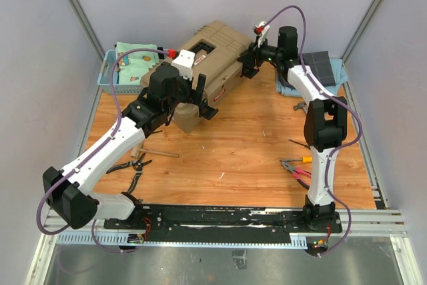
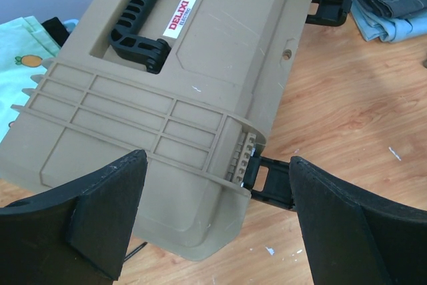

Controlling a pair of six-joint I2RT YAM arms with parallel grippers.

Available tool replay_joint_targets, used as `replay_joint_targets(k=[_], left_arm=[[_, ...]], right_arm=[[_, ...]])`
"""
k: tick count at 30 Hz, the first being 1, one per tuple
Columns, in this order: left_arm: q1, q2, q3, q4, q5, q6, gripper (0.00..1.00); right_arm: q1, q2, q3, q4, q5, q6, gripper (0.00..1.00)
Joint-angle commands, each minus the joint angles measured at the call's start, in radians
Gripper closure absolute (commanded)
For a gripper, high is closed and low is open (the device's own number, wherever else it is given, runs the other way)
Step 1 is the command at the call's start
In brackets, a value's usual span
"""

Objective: Pack the tool kit
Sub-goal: Open the toolbox at the center of the board.

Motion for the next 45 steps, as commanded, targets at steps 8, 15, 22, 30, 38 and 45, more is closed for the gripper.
replay_joint_targets(k=[8,15,22,30,38,45], left_arm=[[0.006,0.025,-0.004,0.026,0.021,0.013,0.08],[0.007,0.042,-0.01,0.008,0.019,0.063,0.08],[-0.01,0.128,-0.002,-0.001,-0.136,0.208,0.09],[-0.083,0.141,-0.018,0.066,-0.261,0.304,0.08],[-0.173,0.13,0.002,0.098,-0.343,0.383,0.07],[-0.233,0.207,0.04,0.12,-0.401,0.433,0.06]], right_arm=[[0.037,0.057,0.051,-0.034,-0.096,-0.031,0.85],[0.039,0.022,0.019,-0.039,-0.04,-0.051,0.99],[0.039,-0.022,0.069,-0.029,0.004,0.013,0.99],[0.037,-0.045,0.134,-0.039,0.003,0.056,0.99],[0.037,-0.064,0.146,-0.032,0.0,0.081,0.99],[0.033,-0.072,0.173,-0.02,-0.012,0.116,0.99]])
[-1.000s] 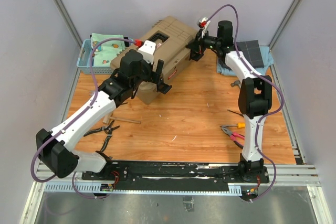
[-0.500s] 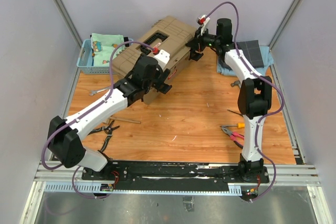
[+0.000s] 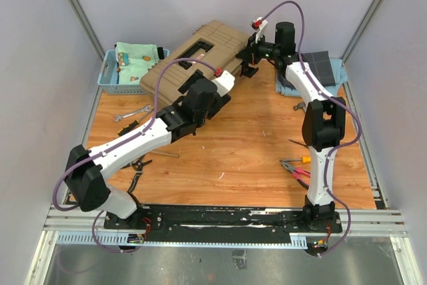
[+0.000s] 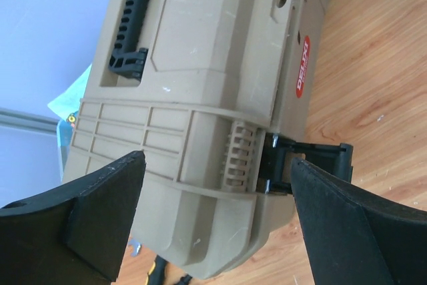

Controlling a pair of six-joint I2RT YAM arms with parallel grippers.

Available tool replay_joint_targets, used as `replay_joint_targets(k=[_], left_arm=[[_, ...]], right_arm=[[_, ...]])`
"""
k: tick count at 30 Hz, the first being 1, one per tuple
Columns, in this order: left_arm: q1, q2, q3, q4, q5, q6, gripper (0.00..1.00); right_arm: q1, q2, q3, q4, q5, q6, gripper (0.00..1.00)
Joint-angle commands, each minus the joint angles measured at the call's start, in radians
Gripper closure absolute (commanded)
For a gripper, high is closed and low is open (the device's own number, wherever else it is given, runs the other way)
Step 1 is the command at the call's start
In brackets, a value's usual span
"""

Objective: Pack the tool kit
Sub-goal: Open the toolbox at the center of the board.

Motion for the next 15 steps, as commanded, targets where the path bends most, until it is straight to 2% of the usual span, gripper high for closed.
replay_joint_targets(k=[1,15], left_arm=[[-0.022,0.054,0.056,0.063,-0.067,0.053,0.06],[-0.05,0.226,0.18,0.152,-0.16,0.147,0.05]], right_arm=[[0.014,-0.085,0.085,0.077,-0.029,0.05,0.99],[0.001,-0.097,0.129,0.109,-0.057,0.111,0.99]])
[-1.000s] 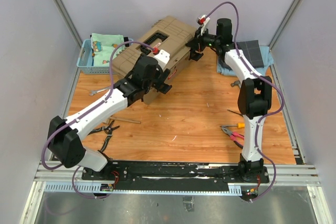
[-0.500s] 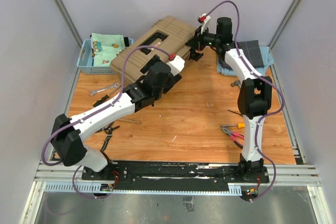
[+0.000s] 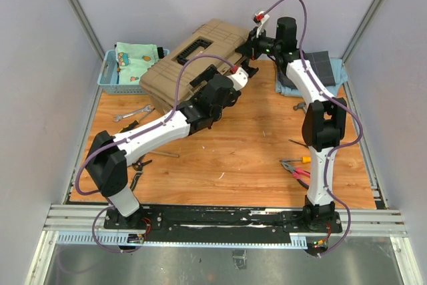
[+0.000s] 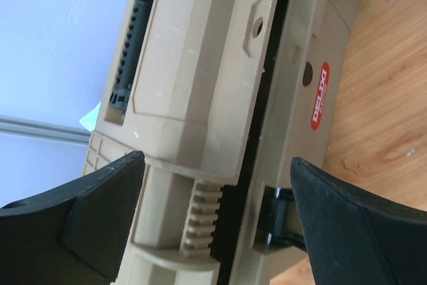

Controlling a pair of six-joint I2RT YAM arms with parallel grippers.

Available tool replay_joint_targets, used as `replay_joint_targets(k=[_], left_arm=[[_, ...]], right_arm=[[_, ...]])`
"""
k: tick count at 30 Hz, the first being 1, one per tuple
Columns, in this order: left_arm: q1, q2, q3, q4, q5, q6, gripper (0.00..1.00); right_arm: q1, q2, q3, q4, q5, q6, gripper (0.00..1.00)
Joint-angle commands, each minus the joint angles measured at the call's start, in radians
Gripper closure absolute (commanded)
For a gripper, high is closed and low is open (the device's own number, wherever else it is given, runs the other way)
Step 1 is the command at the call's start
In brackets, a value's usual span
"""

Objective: Pack the tool kit
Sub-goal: Open the toolbox at the center of the board.

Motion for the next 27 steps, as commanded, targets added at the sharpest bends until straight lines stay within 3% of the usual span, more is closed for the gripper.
replay_joint_targets(k=[1,8,18,27], left_arm=[[-0.019,0.048,0.067,0.066,-0.05,0.041,0.05],[-0.026,0.142,0.104,0.122,-0.133,0.115,0.05],[-0.025,0.248,0.101,0.422,-0.254,0.36,0.02],[-0.009,0.261,0.11,0.496,-0.278,0.427,0.01]], right_arm=[[0.0,-0.093,0.08,0.101,-0.057,0.048,0.99],[-0.001,-0.097,0.073,0.101,-0.062,0.052,0.99],[-0.014,-0.117,0.05,0.112,-0.072,0.053,0.99],[-0.033,-0.139,0.002,0.154,-0.085,0.076,0.99]])
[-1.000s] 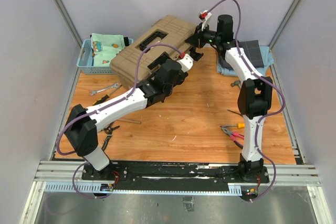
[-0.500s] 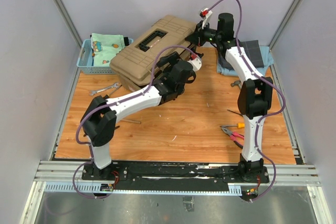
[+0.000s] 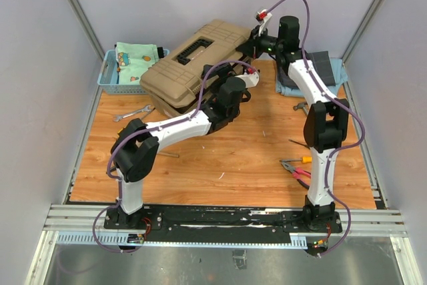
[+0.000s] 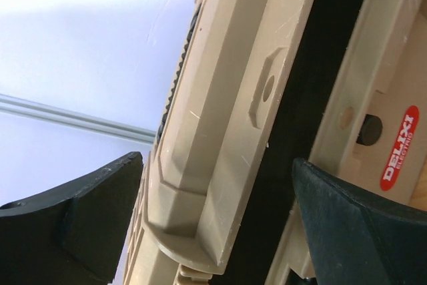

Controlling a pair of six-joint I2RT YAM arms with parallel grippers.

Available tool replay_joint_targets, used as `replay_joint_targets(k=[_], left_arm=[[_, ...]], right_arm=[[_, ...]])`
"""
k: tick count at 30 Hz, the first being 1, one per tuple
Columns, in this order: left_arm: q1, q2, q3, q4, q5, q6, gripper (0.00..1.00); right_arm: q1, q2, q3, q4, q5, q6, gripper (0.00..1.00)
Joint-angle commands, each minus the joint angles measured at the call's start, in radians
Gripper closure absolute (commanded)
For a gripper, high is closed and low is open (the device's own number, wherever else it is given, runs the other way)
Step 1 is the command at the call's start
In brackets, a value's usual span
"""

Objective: Pack the tool kit
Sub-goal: Open the toolbox at the center of the board.

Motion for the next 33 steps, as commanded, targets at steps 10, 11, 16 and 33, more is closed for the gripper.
replay_joint_targets(k=[10,11,16,33], left_arm=[[0.112,-0.007,0.093,-0.076,0.006,-0.086,0.01],[0.121,-0.012,0.105,-0.106,0.02,-0.113,0.01],[0.153,-0.03,0.144,-0.152,0.049,-0.143,0.02],[0.159,-0.02,0.375,-0.441,0.148,-0.319,0.04]], right_arm=[[-0.027,-0.124,-0.017,0.156,-0.073,0.044,0.99],[-0.027,-0.128,-0.026,0.159,-0.075,0.043,0.99],[-0.028,-0.161,-0.095,0.181,-0.056,0.03,0.88],[-0.069,-0.477,-0.528,0.287,0.304,0.087,0.26]])
